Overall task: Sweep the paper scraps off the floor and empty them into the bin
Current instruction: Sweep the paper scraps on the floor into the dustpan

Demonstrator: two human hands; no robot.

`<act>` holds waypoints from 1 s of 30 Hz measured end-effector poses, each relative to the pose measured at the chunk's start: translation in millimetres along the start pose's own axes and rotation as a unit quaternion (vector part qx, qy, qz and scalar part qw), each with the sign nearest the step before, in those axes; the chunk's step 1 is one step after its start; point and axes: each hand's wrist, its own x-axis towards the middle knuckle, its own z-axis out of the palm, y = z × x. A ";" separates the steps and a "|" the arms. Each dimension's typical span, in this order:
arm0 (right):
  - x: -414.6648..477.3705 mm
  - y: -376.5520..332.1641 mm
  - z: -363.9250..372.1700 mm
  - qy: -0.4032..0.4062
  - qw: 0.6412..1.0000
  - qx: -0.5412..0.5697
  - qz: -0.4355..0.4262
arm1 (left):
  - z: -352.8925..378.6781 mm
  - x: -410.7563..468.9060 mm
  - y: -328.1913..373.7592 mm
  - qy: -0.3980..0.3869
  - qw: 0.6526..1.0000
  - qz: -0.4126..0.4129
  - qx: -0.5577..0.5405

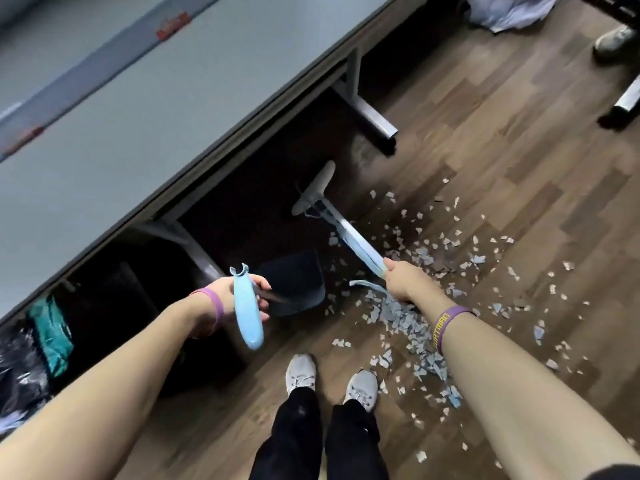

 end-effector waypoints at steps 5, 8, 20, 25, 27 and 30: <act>-27.7 56.5 1.3 0.041 0.994 -0.082 0.053 | 15.8 -12.1 5.4 0.055 0.996 -0.007 -0.075; -55.9 88.5 -1.0 0.051 0.992 -0.076 0.088 | 30.6 -20.0 22.1 0.085 0.993 0.010 -0.079; -201.1 176.5 43.0 0.028 0.965 -0.008 0.260 | 108.7 -55.3 59.9 0.054 0.992 -0.041 -0.110; -228.8 174.9 45.8 0.029 0.951 -0.004 0.307 | 113.1 -72.9 67.2 0.043 0.993 -0.018 -0.107; -231.1 170.3 40.0 0.054 0.948 0.007 0.315 | 109.6 -75.6 75.2 0.045 0.992 0.005 -0.114; -229.8 164.0 20.0 0.087 0.946 0.023 0.310 | 105.2 -79.4 87.8 0.029 0.994 0.015 -0.106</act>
